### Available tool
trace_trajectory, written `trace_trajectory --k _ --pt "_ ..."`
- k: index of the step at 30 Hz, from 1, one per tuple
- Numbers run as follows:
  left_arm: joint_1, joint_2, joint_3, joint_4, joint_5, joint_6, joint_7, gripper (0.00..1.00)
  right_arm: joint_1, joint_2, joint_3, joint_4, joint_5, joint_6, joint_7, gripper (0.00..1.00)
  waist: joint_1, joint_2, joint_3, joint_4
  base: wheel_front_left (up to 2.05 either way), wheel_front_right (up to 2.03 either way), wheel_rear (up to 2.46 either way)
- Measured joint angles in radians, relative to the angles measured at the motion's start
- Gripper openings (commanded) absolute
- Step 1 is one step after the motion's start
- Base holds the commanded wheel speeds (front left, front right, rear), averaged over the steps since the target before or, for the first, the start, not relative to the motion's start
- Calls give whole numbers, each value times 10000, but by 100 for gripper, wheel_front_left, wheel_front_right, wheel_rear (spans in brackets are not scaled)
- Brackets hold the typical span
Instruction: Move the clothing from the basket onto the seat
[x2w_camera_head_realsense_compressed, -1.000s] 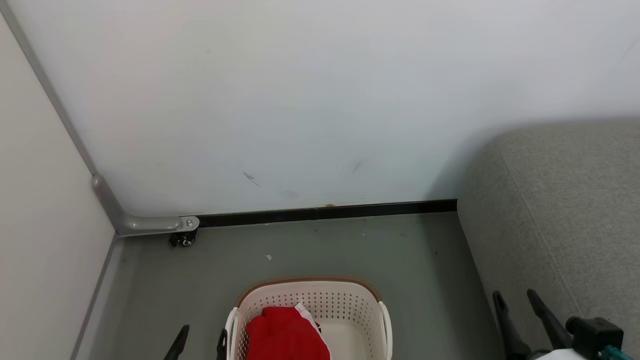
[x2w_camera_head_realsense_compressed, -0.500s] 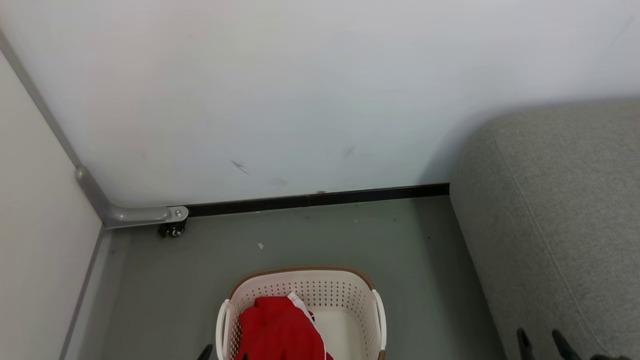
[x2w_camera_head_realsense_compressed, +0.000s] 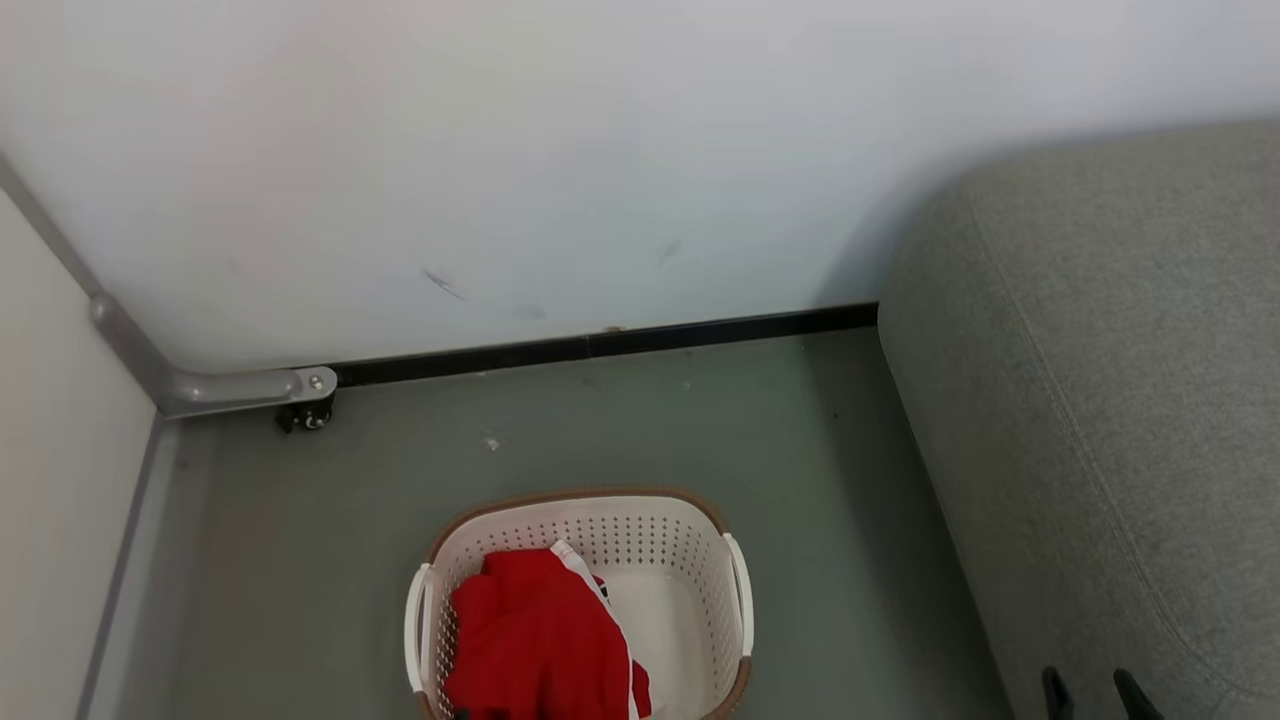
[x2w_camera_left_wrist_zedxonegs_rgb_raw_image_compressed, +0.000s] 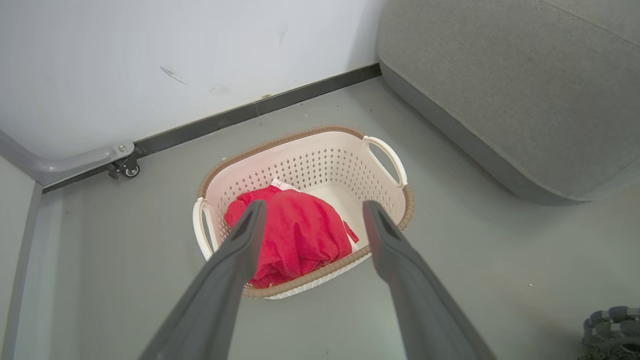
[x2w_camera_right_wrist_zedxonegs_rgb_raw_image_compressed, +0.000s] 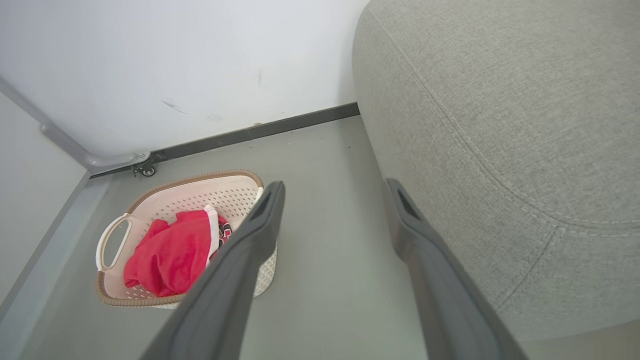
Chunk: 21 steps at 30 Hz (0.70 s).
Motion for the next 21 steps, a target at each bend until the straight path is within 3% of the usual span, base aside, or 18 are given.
trace_trajectory --k 21 --pt "-2690 324 282 2257 253 -288 10 100 -216 6 516 -1346 -59 2 0 100 0 0 2004 -847 0 0 0"
